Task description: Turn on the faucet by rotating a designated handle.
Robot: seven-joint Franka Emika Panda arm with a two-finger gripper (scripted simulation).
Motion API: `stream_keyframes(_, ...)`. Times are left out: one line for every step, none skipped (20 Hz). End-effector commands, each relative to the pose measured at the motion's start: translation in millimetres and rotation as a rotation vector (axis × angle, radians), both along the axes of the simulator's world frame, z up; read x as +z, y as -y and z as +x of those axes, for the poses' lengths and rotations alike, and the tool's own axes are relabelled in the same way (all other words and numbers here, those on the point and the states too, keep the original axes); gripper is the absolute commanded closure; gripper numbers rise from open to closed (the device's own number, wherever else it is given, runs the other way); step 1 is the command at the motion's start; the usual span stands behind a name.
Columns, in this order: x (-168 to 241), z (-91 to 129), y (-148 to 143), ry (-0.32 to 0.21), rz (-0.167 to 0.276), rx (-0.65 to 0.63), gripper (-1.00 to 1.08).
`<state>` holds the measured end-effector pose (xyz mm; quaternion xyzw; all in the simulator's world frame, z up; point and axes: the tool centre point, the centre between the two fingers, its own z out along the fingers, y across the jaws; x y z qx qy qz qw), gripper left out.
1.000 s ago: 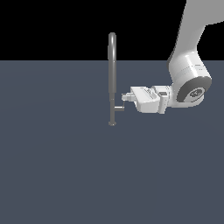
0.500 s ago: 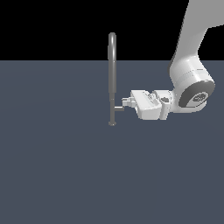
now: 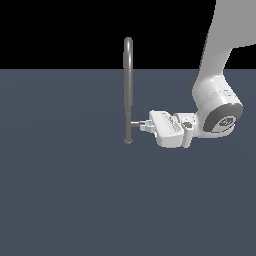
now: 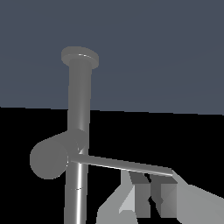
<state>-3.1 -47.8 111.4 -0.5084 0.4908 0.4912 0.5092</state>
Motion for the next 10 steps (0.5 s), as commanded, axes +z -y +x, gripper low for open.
stream_keyframes(-24.7,-6.4,0.0,-0.026,-0.001,-0.004,1.08)
stream_keyframes(-30.7,-7.4,0.0,-0.029,-0.001,-0.004,1.08)
stream_keyframes(-36.7,-8.3,0.1,-0.033,-0.001,-0.004,1.08)
stream_keyframes(-36.7,-8.3,0.1,-0.033,-0.001,-0.004,1.08)
stream_keyframes(-13.6,0.5,0.1,0.002,0.002,0.001,1.08)
stream_keyframes(-17.9,1.3,0.1,-0.001,0.002,0.001,1.08)
stream_keyframes(-22.2,2.0,0.1,-0.003,0.002,0.000,1.08)
stream_keyframes(-26.5,2.7,0.1,-0.006,0.001,0.000,1.08)
stream_keyframes(-30.7,3.4,0.1,-0.009,0.001,-0.001,1.08)
stream_keyframes(-35.0,4.1,0.1,-0.012,0.001,-0.001,1.08)
